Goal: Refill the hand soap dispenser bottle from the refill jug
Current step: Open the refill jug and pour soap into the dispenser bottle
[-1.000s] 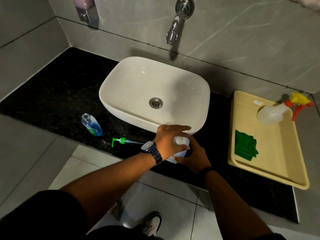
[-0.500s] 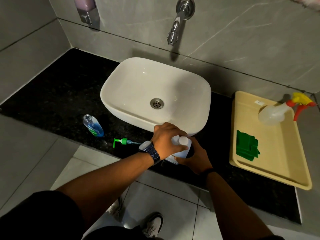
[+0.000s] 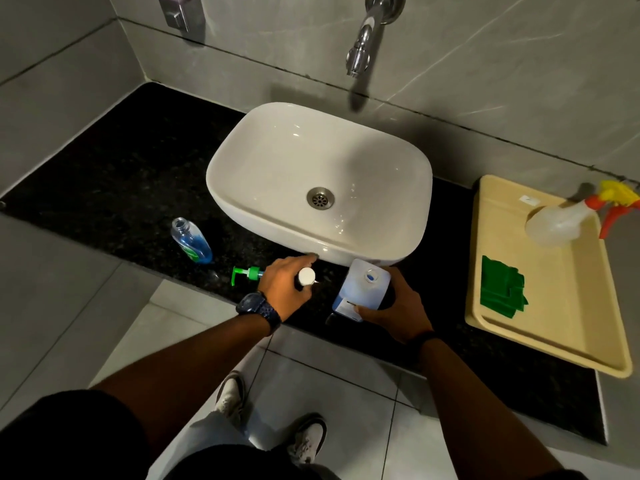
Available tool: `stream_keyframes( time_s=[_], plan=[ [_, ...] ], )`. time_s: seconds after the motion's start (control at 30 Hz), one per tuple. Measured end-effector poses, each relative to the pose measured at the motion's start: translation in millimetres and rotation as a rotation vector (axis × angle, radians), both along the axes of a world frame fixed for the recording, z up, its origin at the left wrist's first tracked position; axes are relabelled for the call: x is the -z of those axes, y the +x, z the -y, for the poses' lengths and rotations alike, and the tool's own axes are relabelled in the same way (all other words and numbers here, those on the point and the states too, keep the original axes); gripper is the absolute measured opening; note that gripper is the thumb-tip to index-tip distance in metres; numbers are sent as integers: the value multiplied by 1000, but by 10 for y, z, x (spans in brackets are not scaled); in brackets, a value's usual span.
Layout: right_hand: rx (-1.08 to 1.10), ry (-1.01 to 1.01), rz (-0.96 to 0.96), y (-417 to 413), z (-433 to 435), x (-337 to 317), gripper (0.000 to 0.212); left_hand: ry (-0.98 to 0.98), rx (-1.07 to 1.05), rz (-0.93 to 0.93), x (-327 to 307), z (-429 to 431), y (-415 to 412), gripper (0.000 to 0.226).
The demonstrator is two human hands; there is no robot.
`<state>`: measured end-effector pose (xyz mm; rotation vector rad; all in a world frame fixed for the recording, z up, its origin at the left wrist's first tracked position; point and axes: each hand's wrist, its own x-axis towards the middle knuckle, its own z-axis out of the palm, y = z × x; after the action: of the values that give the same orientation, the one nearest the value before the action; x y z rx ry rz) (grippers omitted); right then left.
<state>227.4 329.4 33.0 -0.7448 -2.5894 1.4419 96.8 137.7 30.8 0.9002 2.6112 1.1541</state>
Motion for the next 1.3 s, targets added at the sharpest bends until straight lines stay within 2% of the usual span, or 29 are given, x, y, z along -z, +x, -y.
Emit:
stream_keyframes(
  time_s=[0.13, 0.3, 0.5, 0.6, 0.67, 0.73, 0.83, 0.9, 0.97, 1.07, 1.17, 1.3],
  plan=[
    [9, -11, -11, 14, -13, 39, 72, -159, 125, 35, 250, 58, -37, 49],
    [13, 0, -20, 17, -10, 41, 69, -430, 259, -45, 395, 30, -92, 48],
    [24, 9, -32, 42, 2, 25, 65, -521, 344, -109, 535, 38, -148, 33],
    [19, 19, -39, 37, 17, 2, 67, -475, 368, -128, 558, 66, -159, 43],
    [14, 23, -37, 41, 12, 5, 67, -297, 280, -90, 521, 103, -134, 47],
    [16, 27, -34, 49, 13, 14, 67, -62, 116, -40, 432, 168, -123, 36],
    [20, 33, -38, 51, 18, 19, 69, 237, -272, 44, 323, 346, -220, 23],
    [25, 24, -41, 44, 18, 28, 70, 329, -552, 141, 297, 540, -352, 25],
    [24, 28, -39, 37, 24, 32, 69, 357, -735, 191, 331, 769, -492, 32],
    [24, 32, -29, 29, 32, 30, 66, 327, -844, 170, 373, 1077, -652, 45],
    [24, 39, -27, 30, 34, 28, 67, 259, -844, 109, 404, 1279, -810, 51],
    [24, 56, -26, 16, 48, 10, 65, 182, -756, 192, 397, 1374, -1003, 80]
  ],
)
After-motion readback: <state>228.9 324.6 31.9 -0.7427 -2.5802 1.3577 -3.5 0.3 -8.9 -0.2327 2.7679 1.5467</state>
